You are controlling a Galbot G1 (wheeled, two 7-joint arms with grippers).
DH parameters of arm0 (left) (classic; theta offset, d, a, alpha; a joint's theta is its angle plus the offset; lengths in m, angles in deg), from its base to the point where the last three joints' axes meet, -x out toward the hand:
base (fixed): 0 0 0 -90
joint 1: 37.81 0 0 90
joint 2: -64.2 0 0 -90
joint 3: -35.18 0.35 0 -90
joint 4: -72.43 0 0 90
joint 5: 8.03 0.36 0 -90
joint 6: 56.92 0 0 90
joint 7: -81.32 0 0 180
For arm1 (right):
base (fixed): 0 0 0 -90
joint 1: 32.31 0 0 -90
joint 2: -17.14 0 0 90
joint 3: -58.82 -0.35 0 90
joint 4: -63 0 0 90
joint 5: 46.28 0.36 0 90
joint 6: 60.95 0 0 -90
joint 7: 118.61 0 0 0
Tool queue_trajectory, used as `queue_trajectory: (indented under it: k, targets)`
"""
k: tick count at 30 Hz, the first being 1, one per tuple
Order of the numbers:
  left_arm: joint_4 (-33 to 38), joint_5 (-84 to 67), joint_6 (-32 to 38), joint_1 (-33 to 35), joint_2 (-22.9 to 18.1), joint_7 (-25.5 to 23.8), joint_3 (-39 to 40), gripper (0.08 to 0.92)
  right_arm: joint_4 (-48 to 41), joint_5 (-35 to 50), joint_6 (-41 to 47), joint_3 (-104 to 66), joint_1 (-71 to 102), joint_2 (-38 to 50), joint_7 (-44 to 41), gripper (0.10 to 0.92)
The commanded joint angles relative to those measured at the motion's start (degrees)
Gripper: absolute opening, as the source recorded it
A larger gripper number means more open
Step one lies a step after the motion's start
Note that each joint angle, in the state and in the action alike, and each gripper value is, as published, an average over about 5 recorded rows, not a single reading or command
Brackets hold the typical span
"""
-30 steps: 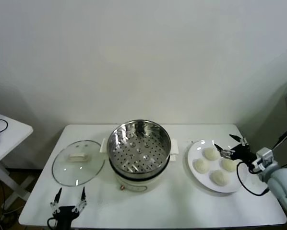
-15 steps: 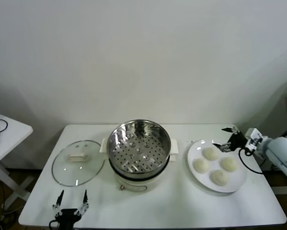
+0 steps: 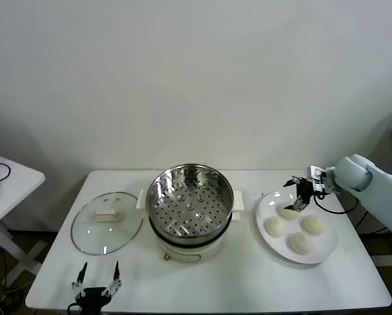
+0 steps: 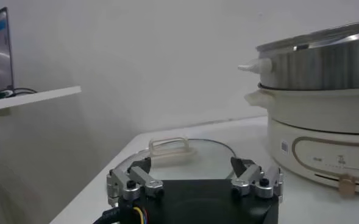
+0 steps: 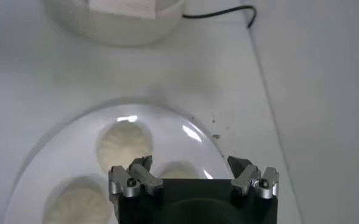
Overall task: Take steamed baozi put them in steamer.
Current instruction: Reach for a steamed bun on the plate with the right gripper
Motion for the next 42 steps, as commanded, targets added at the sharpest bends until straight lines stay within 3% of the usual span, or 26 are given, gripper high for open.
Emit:
queue_trajectory:
  k: [1,25,39,42]
  targets:
    - [-0.8,0.2,0.2,-0.2,-0.4,0.0,-0.4,0.823,-13.3,-2.1,-5.2,14.2,-10.5,-9.2,-7.8,0.823]
    - [-2.8,0.9,1.1,-0.9,-1.5,0.1,-1.6,0.823,-24.0,-14.4,-11.8,9.9,-4.2,-16.8,-7.9,0.823]
    - [-3.3,0.7,0.9,-1.6,-1.4,0.2,-2.0,0.823,-25.9,-15.8,-12.3,8.1,-2.2,-18.0,-7.1,0.821]
    - [-3.3,0.7,0.8,-1.8,-1.4,0.1,-2.0,0.823,-25.6,-15.6,-12.3,8.0,-2.2,-18.0,-7.0,0.788]
